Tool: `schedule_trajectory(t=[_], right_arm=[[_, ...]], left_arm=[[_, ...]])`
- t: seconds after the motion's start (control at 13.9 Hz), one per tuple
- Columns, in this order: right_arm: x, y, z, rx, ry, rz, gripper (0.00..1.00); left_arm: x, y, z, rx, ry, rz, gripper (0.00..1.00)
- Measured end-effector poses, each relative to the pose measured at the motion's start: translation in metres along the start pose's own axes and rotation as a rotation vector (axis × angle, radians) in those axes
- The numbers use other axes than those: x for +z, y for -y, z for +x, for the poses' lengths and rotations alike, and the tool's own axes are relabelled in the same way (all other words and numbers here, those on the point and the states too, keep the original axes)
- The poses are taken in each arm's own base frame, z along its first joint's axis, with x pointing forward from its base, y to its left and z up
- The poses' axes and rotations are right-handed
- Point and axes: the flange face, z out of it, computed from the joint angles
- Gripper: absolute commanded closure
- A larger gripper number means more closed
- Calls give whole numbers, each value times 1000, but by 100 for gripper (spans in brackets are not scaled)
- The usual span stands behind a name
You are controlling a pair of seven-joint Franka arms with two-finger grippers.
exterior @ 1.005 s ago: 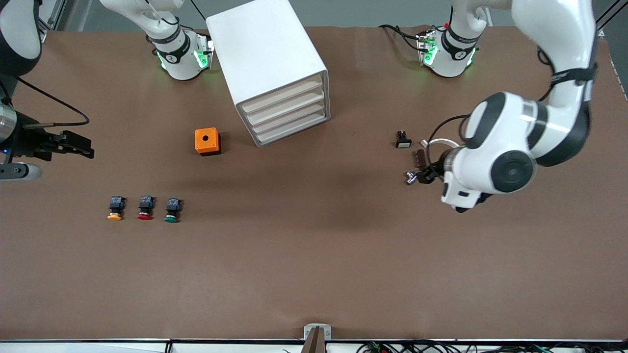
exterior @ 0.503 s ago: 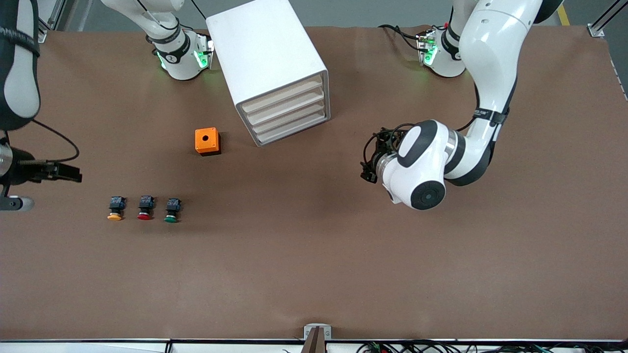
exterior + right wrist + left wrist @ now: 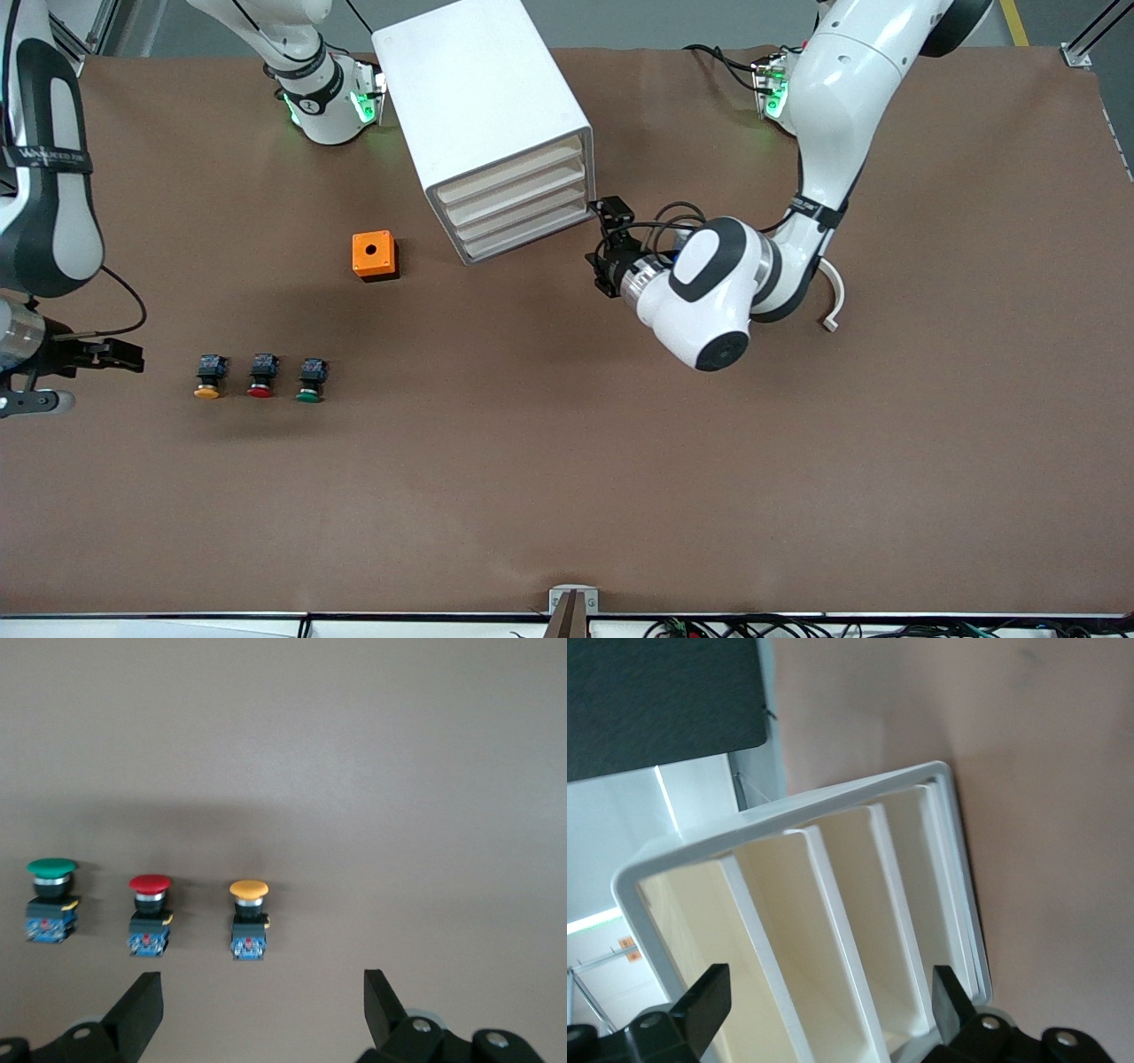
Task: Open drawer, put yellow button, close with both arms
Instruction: 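Pull the drawer with the left gripper while the right gripper grasps yellow button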
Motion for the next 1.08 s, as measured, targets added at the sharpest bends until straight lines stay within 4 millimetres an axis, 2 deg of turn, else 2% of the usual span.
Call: schedule_trajectory(t=[0.07,0.22,0.36,0.57,0.72,0.86,1.08], right_arm=[[15,4,-3,-5,-7,1,0],[43,12,-12,-13,-21,3,0],[66,16,-21,-14,-51,-1,0],[107,11,-35,17,-69,0,0],[138,7,-41,38,-35,12,0],[166,8,-45,50,-7,23,0],[194,15,-47,95,17,49,0]], left_arm=[[11,2,-5,-53,-3,18,1],[32,3,-16,-140,12,73,15],[41,4,-22,-199,33,116,26],[60,14,-32,-229,19,143,44],[74,20,-39,-247,9,160,47],[78,21,-41,-253,11,173,47],[88,16,-41,-260,-2,181,47]])
